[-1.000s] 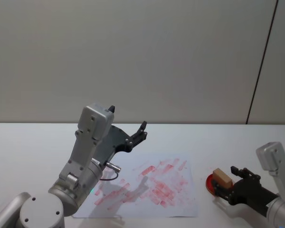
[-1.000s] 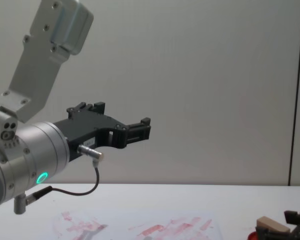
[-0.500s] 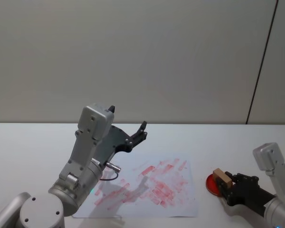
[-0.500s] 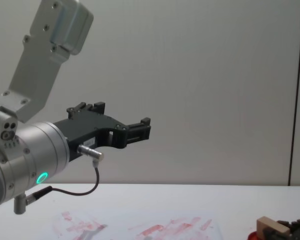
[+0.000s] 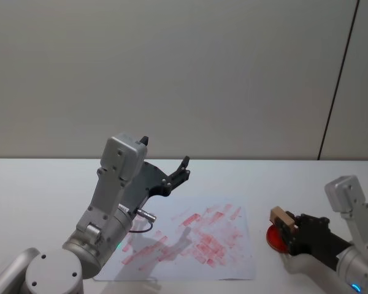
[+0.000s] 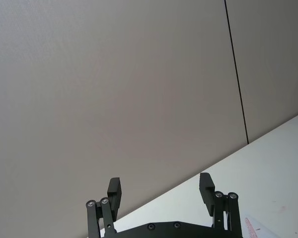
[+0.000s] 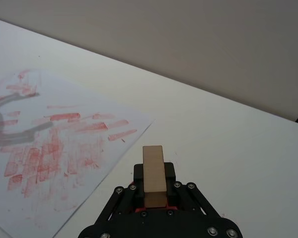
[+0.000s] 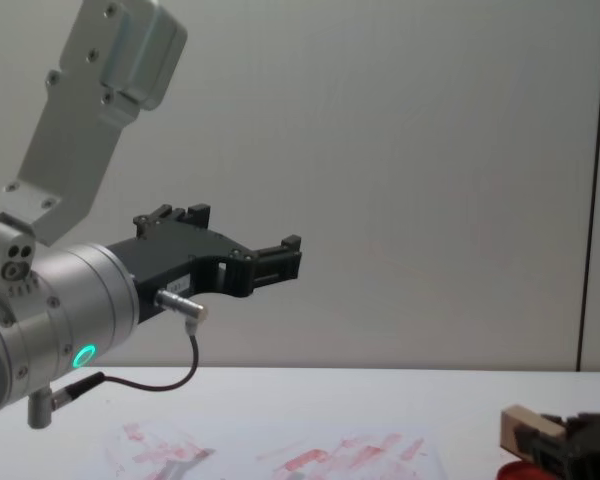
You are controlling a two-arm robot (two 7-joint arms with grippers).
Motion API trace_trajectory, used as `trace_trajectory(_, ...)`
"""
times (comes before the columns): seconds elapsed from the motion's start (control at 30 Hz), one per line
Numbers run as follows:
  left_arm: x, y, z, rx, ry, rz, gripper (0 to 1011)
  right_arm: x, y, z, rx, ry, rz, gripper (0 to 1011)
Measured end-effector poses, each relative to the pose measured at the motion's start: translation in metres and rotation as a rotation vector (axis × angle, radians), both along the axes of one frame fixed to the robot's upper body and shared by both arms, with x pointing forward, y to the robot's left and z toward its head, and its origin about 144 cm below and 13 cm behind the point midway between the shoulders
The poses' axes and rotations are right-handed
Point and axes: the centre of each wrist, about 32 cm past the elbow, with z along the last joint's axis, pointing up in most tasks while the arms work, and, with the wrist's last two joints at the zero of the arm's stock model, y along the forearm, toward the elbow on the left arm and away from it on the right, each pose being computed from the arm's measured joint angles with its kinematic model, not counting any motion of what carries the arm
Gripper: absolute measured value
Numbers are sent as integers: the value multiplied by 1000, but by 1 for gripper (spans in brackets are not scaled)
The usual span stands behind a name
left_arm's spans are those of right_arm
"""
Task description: Use the one hand to pick up the stamp and affix it onto the A4 paper.
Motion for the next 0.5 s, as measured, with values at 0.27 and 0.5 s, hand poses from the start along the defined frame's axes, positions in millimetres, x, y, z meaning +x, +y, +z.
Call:
trace_trajectory(0.27, 0, 0, 0, 0, 0, 0, 1003, 0, 10, 10, 25, -43, 54, 217)
trace_trajectory(0.5, 0, 0, 0, 0, 0, 0, 1002, -2, 19, 14, 36, -60, 110, 217)
